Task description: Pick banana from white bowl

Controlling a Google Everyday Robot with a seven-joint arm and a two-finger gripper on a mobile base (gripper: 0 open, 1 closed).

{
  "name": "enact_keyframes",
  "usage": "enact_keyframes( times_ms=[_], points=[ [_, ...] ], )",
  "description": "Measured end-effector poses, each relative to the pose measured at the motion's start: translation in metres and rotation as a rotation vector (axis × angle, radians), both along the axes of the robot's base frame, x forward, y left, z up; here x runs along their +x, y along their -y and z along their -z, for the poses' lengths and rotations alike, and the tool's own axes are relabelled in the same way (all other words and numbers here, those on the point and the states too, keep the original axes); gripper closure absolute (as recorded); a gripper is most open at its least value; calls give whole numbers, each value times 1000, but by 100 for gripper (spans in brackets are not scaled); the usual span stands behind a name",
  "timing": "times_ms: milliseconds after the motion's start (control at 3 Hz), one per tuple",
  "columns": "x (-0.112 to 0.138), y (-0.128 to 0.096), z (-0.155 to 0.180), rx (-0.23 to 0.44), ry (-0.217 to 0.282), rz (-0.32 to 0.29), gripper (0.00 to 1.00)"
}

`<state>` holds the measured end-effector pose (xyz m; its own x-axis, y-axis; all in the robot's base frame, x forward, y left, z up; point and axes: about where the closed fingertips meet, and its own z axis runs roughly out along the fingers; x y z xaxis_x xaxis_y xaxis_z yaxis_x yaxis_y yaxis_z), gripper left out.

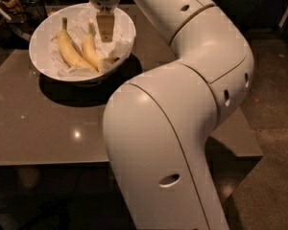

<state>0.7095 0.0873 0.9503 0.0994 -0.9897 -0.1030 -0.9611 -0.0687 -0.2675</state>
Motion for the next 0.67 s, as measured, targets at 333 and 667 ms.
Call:
enact_keyframes(
  times_ms=[333, 667],
  points=[
    [-2, -1, 5, 0, -17, -10, 32],
    [-5, 2, 6, 0, -31, -17, 20]
  ],
)
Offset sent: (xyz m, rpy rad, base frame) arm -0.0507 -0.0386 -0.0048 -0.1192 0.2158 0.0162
